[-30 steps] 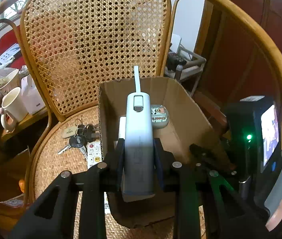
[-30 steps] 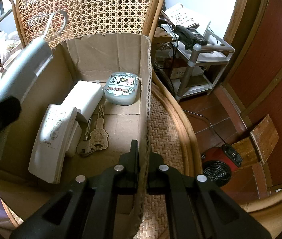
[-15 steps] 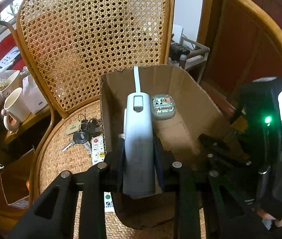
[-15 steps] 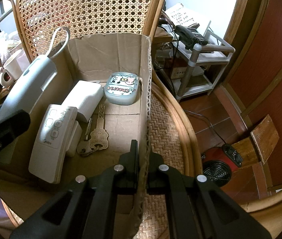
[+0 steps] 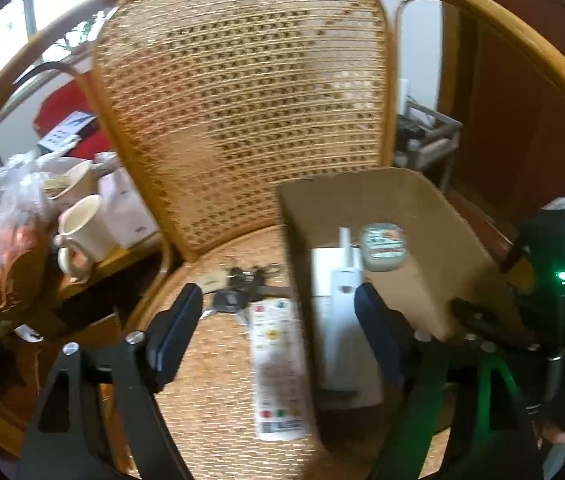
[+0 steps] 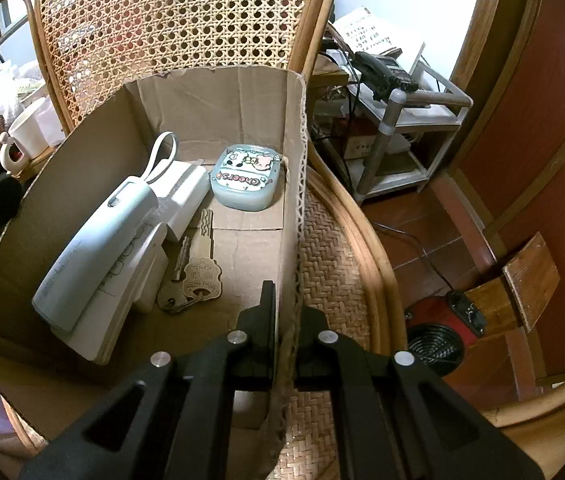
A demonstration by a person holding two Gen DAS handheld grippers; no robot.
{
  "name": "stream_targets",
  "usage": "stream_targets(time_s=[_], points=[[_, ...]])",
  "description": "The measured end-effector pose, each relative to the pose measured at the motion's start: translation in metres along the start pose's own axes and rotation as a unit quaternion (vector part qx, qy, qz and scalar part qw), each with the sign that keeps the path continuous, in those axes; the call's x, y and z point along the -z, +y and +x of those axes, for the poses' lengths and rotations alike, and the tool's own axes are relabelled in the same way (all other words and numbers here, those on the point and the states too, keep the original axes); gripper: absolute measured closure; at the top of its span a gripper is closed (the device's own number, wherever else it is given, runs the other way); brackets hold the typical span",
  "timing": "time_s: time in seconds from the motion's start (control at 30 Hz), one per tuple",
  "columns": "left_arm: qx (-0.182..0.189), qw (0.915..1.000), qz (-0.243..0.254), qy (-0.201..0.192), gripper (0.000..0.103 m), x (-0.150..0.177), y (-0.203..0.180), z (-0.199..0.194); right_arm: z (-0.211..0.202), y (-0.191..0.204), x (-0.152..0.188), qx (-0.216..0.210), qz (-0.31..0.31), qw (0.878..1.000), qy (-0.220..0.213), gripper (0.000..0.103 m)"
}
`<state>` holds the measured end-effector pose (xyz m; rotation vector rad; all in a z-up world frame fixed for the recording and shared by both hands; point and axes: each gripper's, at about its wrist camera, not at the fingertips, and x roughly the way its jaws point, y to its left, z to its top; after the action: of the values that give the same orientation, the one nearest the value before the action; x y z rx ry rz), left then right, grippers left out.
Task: Organize rigid objects
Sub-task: 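Move the left tool back over the black car keys on the seat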
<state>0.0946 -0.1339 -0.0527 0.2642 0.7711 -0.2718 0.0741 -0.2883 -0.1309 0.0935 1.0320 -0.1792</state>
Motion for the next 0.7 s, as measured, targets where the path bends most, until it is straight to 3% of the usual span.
stream_targets(time_s=[0.1, 0.37, 0.7], points=[[-0.024, 0.9996, -0.015, 0.006, 0.011, 0.0, 0.018, 0.004, -0.001, 0.0, 0.0, 0.001, 0.0, 1.0, 0.0, 0.096], [-0.058, 0.9966, -0.045, 0.037, 0.005, 0.007, 0.066, 0.029, -0.001, 0.0, 0.0, 0.0, 0.0, 1.0, 0.0, 0.096], [-0.03, 0.9865, -0.131, 0.093, 0.005, 0.019, 0.12, 0.098, -0.003, 0.0, -0.002, 0.002, 0.001, 1.0, 0.0, 0.096]])
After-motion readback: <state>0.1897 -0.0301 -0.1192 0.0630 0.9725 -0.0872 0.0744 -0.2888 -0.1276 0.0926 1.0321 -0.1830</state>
